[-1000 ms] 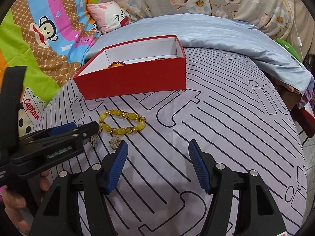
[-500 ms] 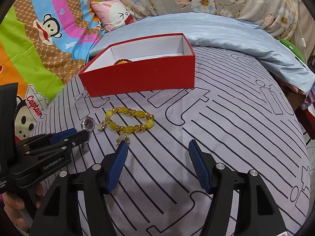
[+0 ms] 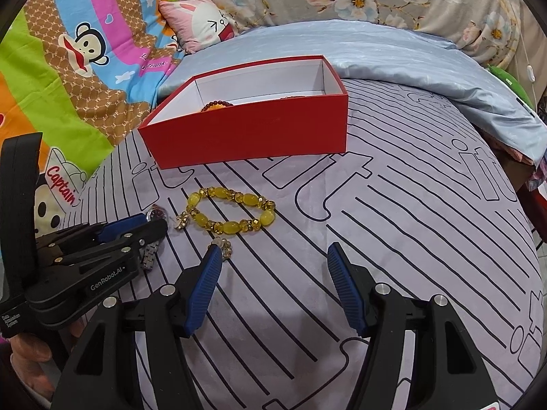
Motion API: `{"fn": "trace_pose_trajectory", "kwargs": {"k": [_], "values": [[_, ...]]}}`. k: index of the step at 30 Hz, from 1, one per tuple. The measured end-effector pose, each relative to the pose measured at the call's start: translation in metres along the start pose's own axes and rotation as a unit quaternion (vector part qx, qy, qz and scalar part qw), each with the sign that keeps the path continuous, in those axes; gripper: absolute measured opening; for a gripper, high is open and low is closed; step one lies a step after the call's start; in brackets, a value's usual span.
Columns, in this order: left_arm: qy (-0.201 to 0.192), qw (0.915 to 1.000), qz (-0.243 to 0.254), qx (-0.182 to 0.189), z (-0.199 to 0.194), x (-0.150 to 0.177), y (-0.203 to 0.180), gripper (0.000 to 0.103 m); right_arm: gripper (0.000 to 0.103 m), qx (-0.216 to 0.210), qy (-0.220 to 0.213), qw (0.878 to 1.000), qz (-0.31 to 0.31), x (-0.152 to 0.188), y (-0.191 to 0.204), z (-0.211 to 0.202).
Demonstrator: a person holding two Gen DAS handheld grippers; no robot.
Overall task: Organize jewelry
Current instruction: 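Grasp the silver watch with the left tool, then grasp the yellow crystal bracelet with the right tool while the left tool holds the watch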
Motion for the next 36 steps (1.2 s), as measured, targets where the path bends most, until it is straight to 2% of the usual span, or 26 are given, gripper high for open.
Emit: {"fn": "trace_pose_trajectory", "kwargs": {"k": [2, 3, 15, 21, 28, 30, 32, 34, 36], "values": [[-0.001, 1.0, -0.001, 0.003, -0.001, 0.0, -0.001, 0.021, 0.062, -0.002, 0.001, 1.0, 0.002, 0.0, 0.0, 0.002], [-0.002, 1.0, 0.0, 0.005, -0.002, 0.0, -0.002, 0.014, 0.062, -0.005, 0.002, 1.0, 0.003, -0.001, 0.001, 0.004], [-0.004, 0.9989, -0.045, -0.005, -0.004, 0.002, 0.023, 0.013, 0.062, -0.014, 0.005, 1.0, -0.006, -0.022, 0.005, 0.028], [-0.006, 0.9987, -0.051, -0.002, -0.003, 0.004, 0.023, 0.014, 0.057, -0.011, 0.012, 1.0, -0.026, -0.035, 0.01, 0.046], [-0.007, 0.9986, -0.053, -0.001, -0.002, 0.004, 0.023, 0.014, 0.043, -0.009, 0.026, 0.999, -0.036, -0.031, 0.01, 0.061], [-0.007, 0.9986, -0.053, -0.001, -0.002, 0.004, 0.023, 0.014, 0.034, -0.002, 0.028, 0.999, -0.044, -0.031, 0.011, 0.061], [-0.006, 0.9985, -0.054, -0.001, -0.002, 0.004, 0.023, 0.014, 0.019, 0.006, 0.03, 0.998, -0.051, -0.03, 0.012, 0.061], [-0.006, 0.9985, -0.055, 0.0, -0.002, 0.004, 0.023, 0.013, 0.011, 0.005, 0.032, 0.998, -0.051, -0.028, 0.012, 0.06], [-0.005, 0.9984, -0.056, 0.0, -0.002, 0.004, 0.022, 0.013, 0.009, 0.001, 0.033, 0.998, -0.048, -0.026, 0.012, 0.058]]}}
Point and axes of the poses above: each gripper's, at about its wrist camera, not at the fingertips, and z roughly the way its jaws point, y to its left, x to its underside, the point moved 10 cm from there along z, roughly the way its jaws point, and after that the axes turned 8 degrees about -x, right-handed, at the moved point
